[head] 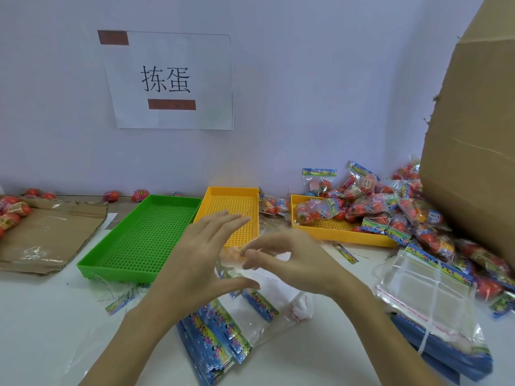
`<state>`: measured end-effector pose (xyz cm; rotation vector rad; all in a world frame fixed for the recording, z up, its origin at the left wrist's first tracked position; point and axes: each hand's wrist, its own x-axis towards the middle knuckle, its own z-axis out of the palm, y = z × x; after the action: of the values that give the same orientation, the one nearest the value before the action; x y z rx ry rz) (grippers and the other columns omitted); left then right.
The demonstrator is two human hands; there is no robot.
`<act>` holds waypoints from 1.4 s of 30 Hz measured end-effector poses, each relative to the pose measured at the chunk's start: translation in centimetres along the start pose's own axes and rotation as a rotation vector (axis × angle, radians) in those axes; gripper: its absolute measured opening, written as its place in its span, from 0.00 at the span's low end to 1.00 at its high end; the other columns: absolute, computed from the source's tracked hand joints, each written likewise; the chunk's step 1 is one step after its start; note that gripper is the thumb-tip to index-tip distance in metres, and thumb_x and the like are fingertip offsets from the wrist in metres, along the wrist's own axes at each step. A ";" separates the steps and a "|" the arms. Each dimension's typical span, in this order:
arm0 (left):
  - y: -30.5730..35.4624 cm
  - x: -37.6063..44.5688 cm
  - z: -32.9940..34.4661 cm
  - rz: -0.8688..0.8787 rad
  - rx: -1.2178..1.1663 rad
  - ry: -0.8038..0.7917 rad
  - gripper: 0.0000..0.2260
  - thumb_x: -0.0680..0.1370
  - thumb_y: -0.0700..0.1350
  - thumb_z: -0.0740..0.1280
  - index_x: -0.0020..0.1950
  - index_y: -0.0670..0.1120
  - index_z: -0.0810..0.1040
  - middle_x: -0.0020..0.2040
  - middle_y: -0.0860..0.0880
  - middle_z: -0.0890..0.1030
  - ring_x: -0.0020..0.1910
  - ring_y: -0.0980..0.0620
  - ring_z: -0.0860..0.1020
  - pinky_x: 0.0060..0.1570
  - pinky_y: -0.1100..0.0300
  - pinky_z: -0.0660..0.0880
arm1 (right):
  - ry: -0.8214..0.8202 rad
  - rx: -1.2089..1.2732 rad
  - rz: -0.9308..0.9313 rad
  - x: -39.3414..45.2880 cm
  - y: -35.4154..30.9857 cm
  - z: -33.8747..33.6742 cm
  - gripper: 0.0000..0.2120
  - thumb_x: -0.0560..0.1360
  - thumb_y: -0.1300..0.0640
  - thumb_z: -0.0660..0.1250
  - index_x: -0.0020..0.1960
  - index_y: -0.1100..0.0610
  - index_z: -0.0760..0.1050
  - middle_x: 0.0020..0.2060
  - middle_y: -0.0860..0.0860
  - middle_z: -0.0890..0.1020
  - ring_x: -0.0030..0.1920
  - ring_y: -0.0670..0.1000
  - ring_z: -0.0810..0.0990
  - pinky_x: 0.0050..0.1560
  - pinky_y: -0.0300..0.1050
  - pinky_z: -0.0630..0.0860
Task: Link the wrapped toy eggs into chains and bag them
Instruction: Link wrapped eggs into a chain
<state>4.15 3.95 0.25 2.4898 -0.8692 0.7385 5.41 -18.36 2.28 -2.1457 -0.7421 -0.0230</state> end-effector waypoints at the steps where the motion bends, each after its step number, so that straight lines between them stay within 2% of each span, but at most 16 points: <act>1: 0.3 0.0 0.1 -0.011 -0.032 -0.020 0.40 0.71 0.72 0.69 0.77 0.51 0.72 0.72 0.55 0.77 0.72 0.54 0.72 0.72 0.57 0.68 | 0.009 0.004 -0.010 0.0 -0.2 0.4 0.11 0.82 0.48 0.67 0.53 0.52 0.87 0.43 0.42 0.87 0.48 0.43 0.85 0.54 0.44 0.81; 4: 1.1 -0.3 0.5 -0.111 -0.172 -0.073 0.28 0.73 0.65 0.74 0.70 0.59 0.76 0.53 0.62 0.85 0.50 0.63 0.80 0.50 0.61 0.79 | 0.046 -0.004 -0.067 0.0 -0.7 1.4 0.12 0.83 0.49 0.66 0.48 0.50 0.88 0.42 0.41 0.87 0.47 0.45 0.85 0.52 0.45 0.81; 6: 1.2 -0.3 0.8 -0.165 -0.212 -0.037 0.17 0.73 0.56 0.79 0.58 0.55 0.82 0.37 0.65 0.82 0.36 0.64 0.78 0.37 0.61 0.77 | 0.058 0.019 -0.112 0.0 -1.0 1.1 0.14 0.83 0.48 0.64 0.49 0.49 0.88 0.42 0.39 0.87 0.46 0.44 0.85 0.50 0.38 0.79; 8: 0.8 -0.2 0.9 -0.236 -0.278 0.004 0.12 0.72 0.52 0.79 0.52 0.51 0.84 0.35 0.67 0.80 0.31 0.64 0.79 0.33 0.62 0.75 | 0.125 0.149 -0.117 0.0 -0.9 -0.2 0.18 0.85 0.48 0.61 0.48 0.53 0.87 0.40 0.42 0.87 0.43 0.43 0.86 0.49 0.34 0.77; 10: 0.5 -0.3 0.7 -0.358 -0.448 0.020 0.13 0.71 0.52 0.79 0.53 0.53 0.85 0.38 0.64 0.85 0.31 0.61 0.83 0.37 0.60 0.80 | 0.303 0.261 -0.048 -0.1 -0.1 -1.9 0.23 0.86 0.48 0.58 0.46 0.59 0.87 0.40 0.48 0.88 0.43 0.47 0.87 0.48 0.41 0.81; 11: 0.4 -0.3 0.7 -0.412 -0.517 0.033 0.13 0.70 0.52 0.79 0.52 0.53 0.84 0.39 0.60 0.86 0.32 0.58 0.85 0.39 0.59 0.81 | 0.424 0.224 0.004 -0.1 0.5 -2.5 0.22 0.86 0.49 0.58 0.46 0.59 0.86 0.39 0.48 0.88 0.43 0.48 0.87 0.49 0.45 0.83; 13: 0.0 -0.3 0.9 -0.493 -0.597 0.041 0.12 0.70 0.48 0.81 0.51 0.52 0.85 0.39 0.55 0.87 0.34 0.53 0.86 0.41 0.57 0.83 | 0.631 -0.057 0.165 0.0 2.1 -3.2 0.17 0.86 0.52 0.60 0.48 0.56 0.85 0.42 0.47 0.87 0.45 0.47 0.85 0.52 0.50 0.82; 14: -0.2 -0.3 1.0 -0.525 -0.629 0.032 0.12 0.70 0.46 0.81 0.52 0.51 0.85 0.39 0.54 0.88 0.34 0.52 0.87 0.40 0.57 0.83 | 0.668 -0.224 0.265 0.0 2.9 -3.3 0.14 0.85 0.53 0.60 0.51 0.55 0.84 0.46 0.48 0.86 0.49 0.48 0.84 0.54 0.52 0.80; 16: -0.4 -0.2 1.2 -0.560 -0.671 0.021 0.13 0.70 0.45 0.81 0.52 0.49 0.85 0.40 0.53 0.88 0.35 0.50 0.87 0.39 0.61 0.82 | 0.634 -0.452 0.458 0.3 4.5 -3.4 0.13 0.85 0.53 0.59 0.62 0.57 0.80 0.59 0.53 0.81 0.59 0.55 0.79 0.62 0.55 0.75; 18: -0.3 -0.1 1.2 -0.573 -0.690 0.016 0.14 0.69 0.48 0.80 0.52 0.49 0.85 0.41 0.52 0.88 0.35 0.50 0.87 0.37 0.63 0.81 | 0.563 -0.577 0.650 0.6 5.7 -3.6 0.17 0.86 0.50 0.57 0.67 0.56 0.77 0.68 0.55 0.76 0.64 0.59 0.75 0.67 0.58 0.71; 21: 0.1 -0.1 1.0 -0.564 -0.705 -0.002 0.14 0.68 0.51 0.80 0.51 0.50 0.85 0.41 0.52 0.88 0.34 0.49 0.87 0.37 0.60 0.82 | 0.483 -0.673 0.860 1.1 6.8 -3.8 0.23 0.86 0.42 0.52 0.69 0.54 0.75 0.69 0.58 0.74 0.69 0.63 0.70 0.69 0.61 0.64; 23: 0.1 -0.1 1.0 -0.554 -0.695 -0.013 0.14 0.68 0.52 0.80 0.51 0.51 0.85 0.41 0.53 0.88 0.34 0.50 0.87 0.37 0.59 0.82 | 0.483 -0.679 0.917 1.4 7.3 -4.1 0.26 0.85 0.41 0.50 0.72 0.56 0.72 0.70 0.59 0.72 0.70 0.63 0.67 0.68 0.62 0.63; 30: 0.5 -0.2 0.7 -0.533 -0.709 -0.018 0.14 0.67 0.54 0.79 0.50 0.52 0.85 0.42 0.53 0.88 0.35 0.49 0.87 0.37 0.57 0.83 | 0.487 -0.745 1.044 1.2 8.6 -4.5 0.30 0.85 0.40 0.47 0.75 0.61 0.65 0.76 0.61 0.64 0.75 0.63 0.60 0.73 0.62 0.59; 35: 0.5 -0.1 0.6 -0.542 -0.706 -0.026 0.13 0.68 0.53 0.80 0.50 0.52 0.85 0.42 0.53 0.88 0.35 0.50 0.87 0.37 0.55 0.83 | 0.471 -0.747 1.063 0.9 9.4 -5.1 0.23 0.86 0.46 0.52 0.69 0.60 0.74 0.73 0.60 0.66 0.72 0.62 0.65 0.71 0.58 0.60; 39: 0.6 0.0 0.6 -0.553 -0.723 -0.027 0.13 0.68 0.53 0.80 0.50 0.52 0.85 0.42 0.53 0.88 0.35 0.49 0.87 0.37 0.56 0.83 | 0.668 -0.589 0.865 1.0 9.2 -5.2 0.14 0.84 0.56 0.60 0.66 0.62 0.73 0.66 0.61 0.71 0.61 0.63 0.75 0.64 0.57 0.70; 42: 0.7 0.2 0.8 -0.582 -0.749 -0.030 0.13 0.68 0.51 0.80 0.51 0.50 0.85 0.43 0.51 0.88 0.35 0.47 0.87 0.37 0.55 0.83 | 0.776 -0.426 0.589 0.7 7.8 -5.1 0.15 0.83 0.59 0.65 0.68 0.61 0.75 0.62 0.60 0.74 0.54 0.56 0.77 0.59 0.48 0.74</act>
<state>4.07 2.99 -0.14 1.9046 -0.2936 0.1261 11.23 -25.35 0.14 -2.3981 0.3796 -0.7068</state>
